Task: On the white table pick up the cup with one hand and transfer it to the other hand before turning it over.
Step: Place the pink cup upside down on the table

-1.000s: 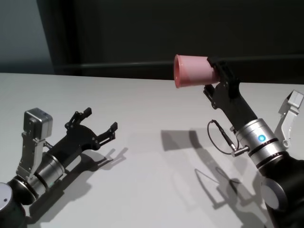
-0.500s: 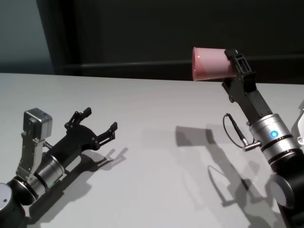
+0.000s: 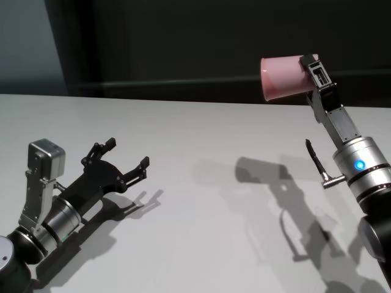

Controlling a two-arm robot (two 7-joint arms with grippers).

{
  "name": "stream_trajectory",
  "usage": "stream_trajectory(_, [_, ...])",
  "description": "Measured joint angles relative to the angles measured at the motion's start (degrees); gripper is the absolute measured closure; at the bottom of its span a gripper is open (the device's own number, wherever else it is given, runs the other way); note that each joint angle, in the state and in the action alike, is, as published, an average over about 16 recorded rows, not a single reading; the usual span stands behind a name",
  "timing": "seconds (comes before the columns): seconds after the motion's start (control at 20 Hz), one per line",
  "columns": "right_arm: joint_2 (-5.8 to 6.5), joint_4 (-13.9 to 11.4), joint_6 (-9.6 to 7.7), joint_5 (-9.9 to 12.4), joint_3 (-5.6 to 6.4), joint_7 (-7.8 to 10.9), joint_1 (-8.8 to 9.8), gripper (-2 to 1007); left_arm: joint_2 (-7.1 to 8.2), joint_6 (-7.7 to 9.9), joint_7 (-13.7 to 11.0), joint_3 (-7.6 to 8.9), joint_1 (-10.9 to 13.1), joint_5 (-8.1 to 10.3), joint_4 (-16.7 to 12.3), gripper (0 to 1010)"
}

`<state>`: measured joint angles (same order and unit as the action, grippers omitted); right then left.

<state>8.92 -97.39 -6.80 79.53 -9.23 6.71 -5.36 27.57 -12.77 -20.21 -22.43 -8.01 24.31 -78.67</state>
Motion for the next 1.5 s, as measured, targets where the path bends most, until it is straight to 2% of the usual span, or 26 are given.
stream_trajectory(0.2, [2.37,-1.6,1.96,-5.5,-1.71,-3.13,-0.49,248,0.01,-0.01,0.0,0.00,0.0,0.01,0.0,9])
stream_trajectory(0.35, [4.19,-2.6,2.70,-9.5,-3.20,-5.77,-1.02,248,0.02,-0.02,0.0,0.00,0.0,0.01,0.0,9])
stream_trajectory(0.5, [6.04,-3.5,2.80,-13.6,-4.85,-8.57,-1.73,248,0.02,-0.02,0.0,0.00,0.0,0.01,0.0,9])
stream_trajectory(0.65, [7.75,-4.1,2.10,-17.2,-6.47,-11.09,-2.53,248,0.02,-0.02,0.0,0.00,0.0,0.01,0.0,9])
stream_trajectory(0.85, [9.80,-4.4,-0.03,-21.6,-8.71,-13.65,-3.78,248,0.02,-0.02,0.0,0.00,0.0,0.01,0.0,9])
stream_trajectory(1.05, [11.63,-4.4,-3.00,-25.7,-11.08,-15.23,-5.17,248,0.02,-0.03,0.0,0.00,0.0,0.01,0.0,9])
stream_trajectory(1.5, [14.74,-3.4,-10.10,-33.3,-16.40,-15.62,-8.07,248,0.02,-0.03,0.0,0.00,0.0,0.01,0.0,9])
